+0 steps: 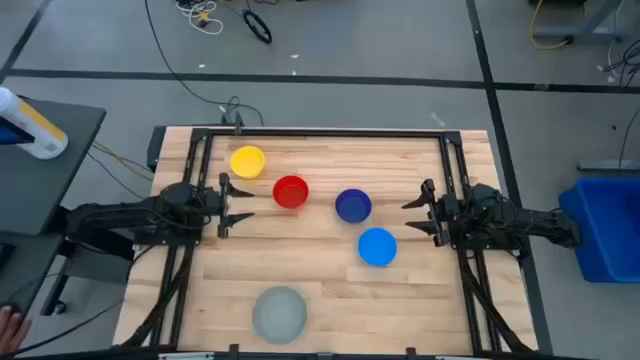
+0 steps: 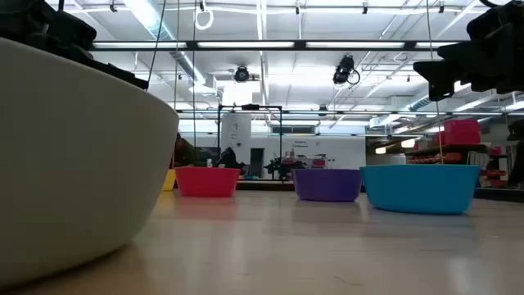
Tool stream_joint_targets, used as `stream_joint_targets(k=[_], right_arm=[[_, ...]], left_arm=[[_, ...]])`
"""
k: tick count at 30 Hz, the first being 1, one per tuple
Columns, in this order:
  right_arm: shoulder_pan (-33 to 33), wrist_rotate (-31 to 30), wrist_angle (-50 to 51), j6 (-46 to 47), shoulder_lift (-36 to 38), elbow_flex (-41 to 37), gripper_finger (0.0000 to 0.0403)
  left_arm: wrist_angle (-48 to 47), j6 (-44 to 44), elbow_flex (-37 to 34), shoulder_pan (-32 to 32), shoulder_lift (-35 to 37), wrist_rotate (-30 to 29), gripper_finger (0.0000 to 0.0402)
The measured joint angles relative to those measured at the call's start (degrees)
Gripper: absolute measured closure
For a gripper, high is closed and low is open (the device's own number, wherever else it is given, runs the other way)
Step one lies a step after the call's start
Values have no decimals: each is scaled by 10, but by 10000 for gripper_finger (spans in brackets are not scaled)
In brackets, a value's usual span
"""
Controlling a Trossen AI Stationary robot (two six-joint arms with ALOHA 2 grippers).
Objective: Nest bowls inside each other
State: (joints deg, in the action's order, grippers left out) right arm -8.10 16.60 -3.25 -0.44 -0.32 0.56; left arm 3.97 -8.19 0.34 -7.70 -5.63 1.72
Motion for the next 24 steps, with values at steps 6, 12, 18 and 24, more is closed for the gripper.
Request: stream_joint_targets(k=[6,12,18,24], right_arm=[[0,0,0,0,0,0,163],[0,0,0,0,0,0,151],[0,0,0,0,0,0,140],[0,0,0,0,0,0,130]], left_arm=[[0,0,0,0,0,0,146],[0,0,0,0,0,0,146],[0,0,0,0,0,0,146],[0,0,0,0,0,0,146]])
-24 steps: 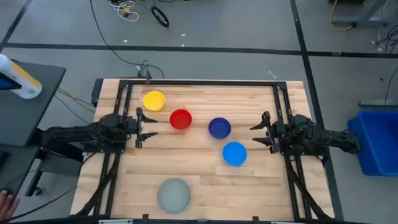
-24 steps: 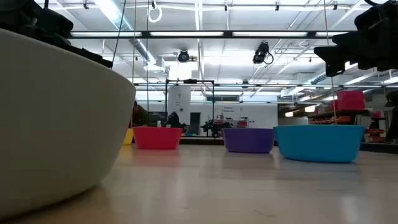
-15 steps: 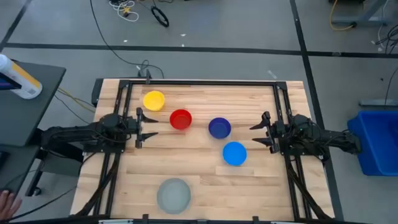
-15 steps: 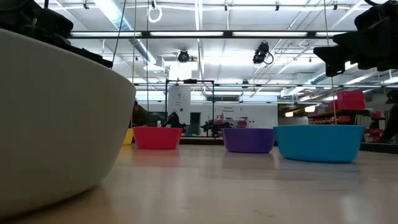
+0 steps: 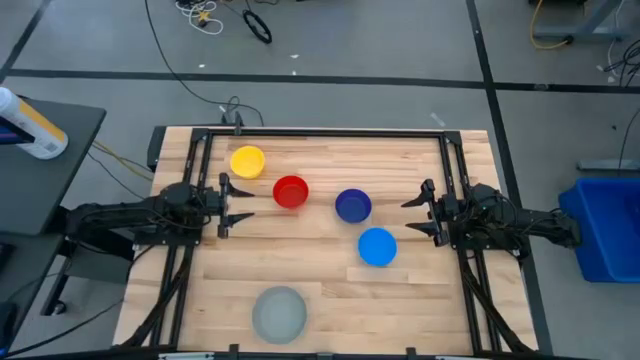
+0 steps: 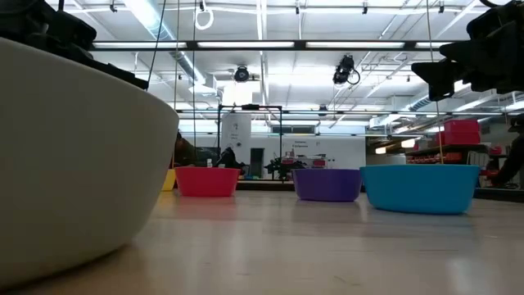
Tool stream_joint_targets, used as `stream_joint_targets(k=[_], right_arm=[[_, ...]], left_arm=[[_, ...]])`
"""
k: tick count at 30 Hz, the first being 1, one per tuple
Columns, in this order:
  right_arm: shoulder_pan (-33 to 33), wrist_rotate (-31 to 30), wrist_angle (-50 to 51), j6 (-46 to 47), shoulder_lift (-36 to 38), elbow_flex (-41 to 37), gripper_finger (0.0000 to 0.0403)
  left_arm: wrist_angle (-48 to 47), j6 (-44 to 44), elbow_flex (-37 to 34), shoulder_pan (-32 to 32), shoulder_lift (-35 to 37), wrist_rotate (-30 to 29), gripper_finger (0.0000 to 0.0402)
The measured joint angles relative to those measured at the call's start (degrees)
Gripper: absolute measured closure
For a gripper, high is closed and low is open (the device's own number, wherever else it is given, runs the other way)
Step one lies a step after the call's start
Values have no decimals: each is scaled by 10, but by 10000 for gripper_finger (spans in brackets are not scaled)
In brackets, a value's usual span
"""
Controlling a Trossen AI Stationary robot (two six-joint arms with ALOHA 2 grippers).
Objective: Nest bowls inside each other
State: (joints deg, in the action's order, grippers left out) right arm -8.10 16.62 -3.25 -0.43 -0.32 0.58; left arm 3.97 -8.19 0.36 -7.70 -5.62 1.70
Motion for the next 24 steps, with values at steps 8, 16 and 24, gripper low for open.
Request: stream_joint_targets(k=[8,16,24], right_arm=[[0,0,0,0,0,0,121],[0,0,0,0,0,0,112],[0,0,0,0,0,0,102]], left_arm=[[0,0,0,0,0,0,146],[0,0,0,0,0,0,146],[0,0,0,0,0,0,146]])
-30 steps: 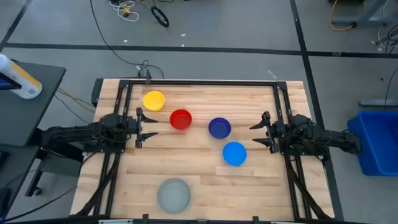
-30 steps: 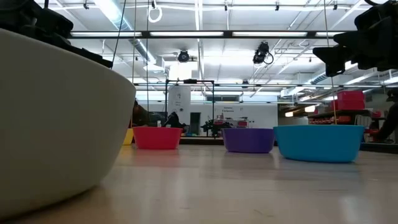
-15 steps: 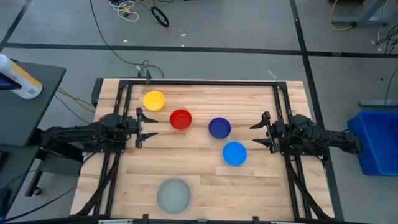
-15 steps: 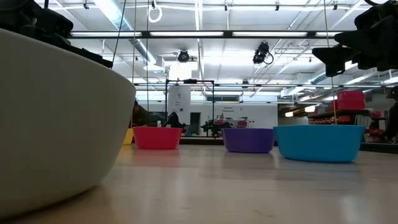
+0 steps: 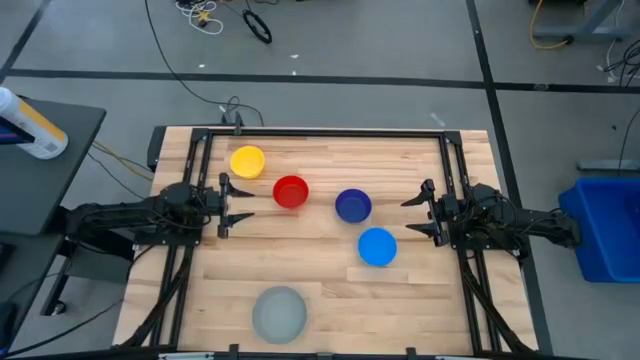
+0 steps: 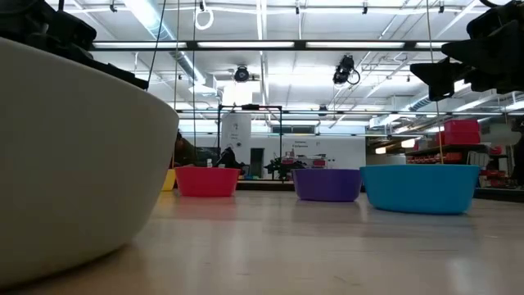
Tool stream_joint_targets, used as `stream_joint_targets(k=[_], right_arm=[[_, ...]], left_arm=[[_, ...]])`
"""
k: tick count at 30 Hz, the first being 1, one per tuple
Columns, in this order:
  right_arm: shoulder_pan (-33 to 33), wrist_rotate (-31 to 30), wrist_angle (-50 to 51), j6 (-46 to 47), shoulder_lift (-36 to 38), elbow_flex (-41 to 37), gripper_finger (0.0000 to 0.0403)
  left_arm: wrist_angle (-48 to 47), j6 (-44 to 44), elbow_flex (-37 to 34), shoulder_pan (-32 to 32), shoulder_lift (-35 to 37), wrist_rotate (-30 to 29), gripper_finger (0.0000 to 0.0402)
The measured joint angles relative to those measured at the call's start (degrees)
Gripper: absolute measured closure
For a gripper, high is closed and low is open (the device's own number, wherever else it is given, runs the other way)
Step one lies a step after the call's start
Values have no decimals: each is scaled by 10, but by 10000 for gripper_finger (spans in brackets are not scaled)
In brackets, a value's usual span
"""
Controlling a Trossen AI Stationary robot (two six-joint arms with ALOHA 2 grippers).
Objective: Nest bowls inside each other
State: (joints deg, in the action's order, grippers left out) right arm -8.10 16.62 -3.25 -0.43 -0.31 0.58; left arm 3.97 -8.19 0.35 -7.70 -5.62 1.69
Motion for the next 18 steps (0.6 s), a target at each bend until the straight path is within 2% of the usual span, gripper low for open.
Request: stream_joint_targets(k=[12,18], right_arm=[[0,-26,-22,2,0,0,101],[0,-43,-20,66,0,0,113]], left_arm=[[3,15,0,0,0,0,146],[3,52,0,0,0,0,146]])
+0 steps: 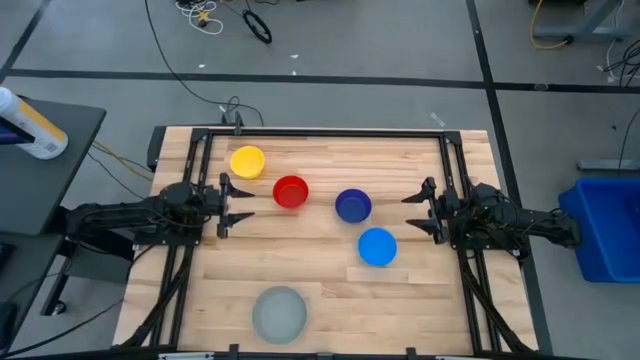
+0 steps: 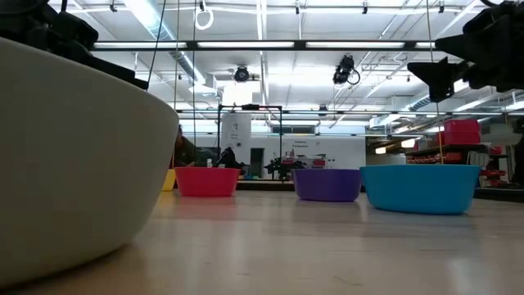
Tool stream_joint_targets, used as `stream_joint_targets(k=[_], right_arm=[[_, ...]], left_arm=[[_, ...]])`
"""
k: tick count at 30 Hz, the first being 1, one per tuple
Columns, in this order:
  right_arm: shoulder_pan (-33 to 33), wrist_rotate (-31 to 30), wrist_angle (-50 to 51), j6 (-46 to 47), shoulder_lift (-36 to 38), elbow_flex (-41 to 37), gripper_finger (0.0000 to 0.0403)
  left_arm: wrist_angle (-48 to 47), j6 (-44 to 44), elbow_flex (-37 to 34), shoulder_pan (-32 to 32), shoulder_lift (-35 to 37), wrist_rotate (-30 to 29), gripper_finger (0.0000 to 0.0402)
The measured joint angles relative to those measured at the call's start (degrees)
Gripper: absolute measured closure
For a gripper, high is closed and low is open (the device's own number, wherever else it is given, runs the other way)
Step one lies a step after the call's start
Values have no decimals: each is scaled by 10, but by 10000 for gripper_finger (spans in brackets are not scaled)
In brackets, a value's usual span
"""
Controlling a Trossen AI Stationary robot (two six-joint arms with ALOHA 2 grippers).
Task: Nest bowls inside each other
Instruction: Stack the blue bowl on top of the gray bowl
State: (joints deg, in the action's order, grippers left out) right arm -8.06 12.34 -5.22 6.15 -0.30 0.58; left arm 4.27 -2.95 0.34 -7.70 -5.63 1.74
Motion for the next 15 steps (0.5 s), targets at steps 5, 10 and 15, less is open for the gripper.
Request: stream_joint_targets(k=[5,10,15], right_arm=[[0,-50,15,13,-1,0,125],[-1,-189,28,57,-7,0,136],[-2,-260,25,54,-31,0,141]], left_arm=[[0,9,0,0,0,1,146],[4,38,0,0,0,7,146],[15,59,0,0,0,7,146]])
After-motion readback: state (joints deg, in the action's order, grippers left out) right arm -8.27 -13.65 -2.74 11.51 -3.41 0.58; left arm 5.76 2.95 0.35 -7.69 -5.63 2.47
